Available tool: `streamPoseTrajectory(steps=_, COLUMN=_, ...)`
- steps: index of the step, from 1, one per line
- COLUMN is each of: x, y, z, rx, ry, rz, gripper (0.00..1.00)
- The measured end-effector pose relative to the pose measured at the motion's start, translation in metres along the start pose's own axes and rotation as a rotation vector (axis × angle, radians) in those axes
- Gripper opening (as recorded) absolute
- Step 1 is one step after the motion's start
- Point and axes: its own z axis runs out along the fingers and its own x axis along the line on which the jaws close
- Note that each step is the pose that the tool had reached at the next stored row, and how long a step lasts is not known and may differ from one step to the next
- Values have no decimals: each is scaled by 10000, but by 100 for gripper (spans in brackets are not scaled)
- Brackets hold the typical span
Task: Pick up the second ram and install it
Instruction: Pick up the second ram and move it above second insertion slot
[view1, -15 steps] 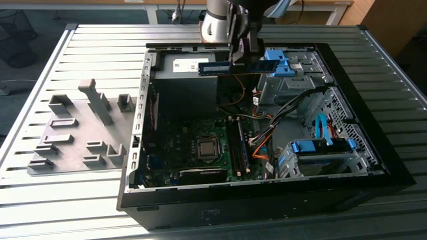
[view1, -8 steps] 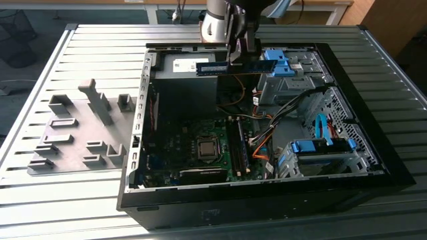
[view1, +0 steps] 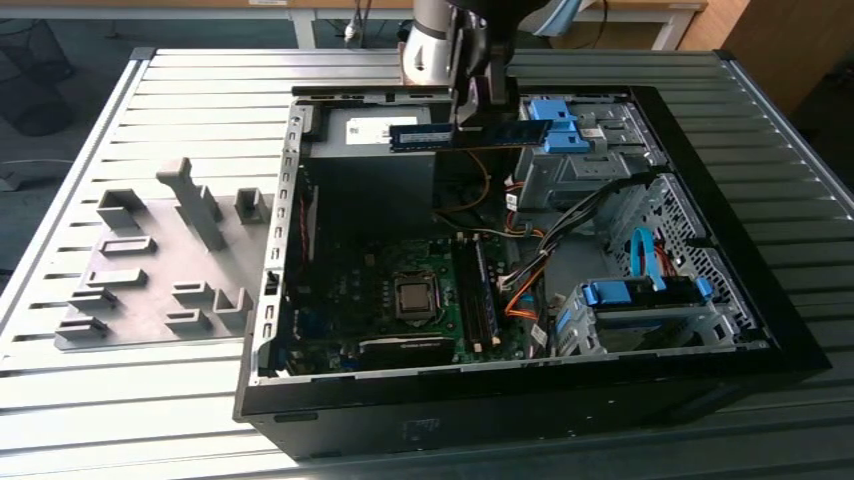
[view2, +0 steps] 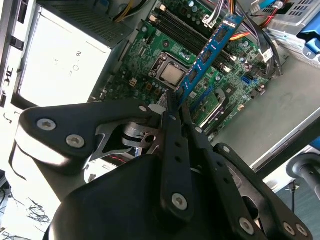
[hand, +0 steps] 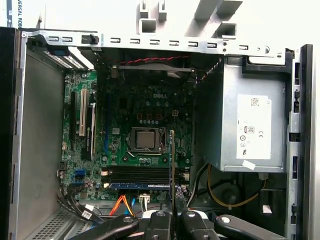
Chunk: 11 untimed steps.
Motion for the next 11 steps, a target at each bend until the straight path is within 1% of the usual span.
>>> streamPoseTrajectory(steps=11, x=0, y=25, z=1, rx=0, ry=-1, rz=0, gripper=14)
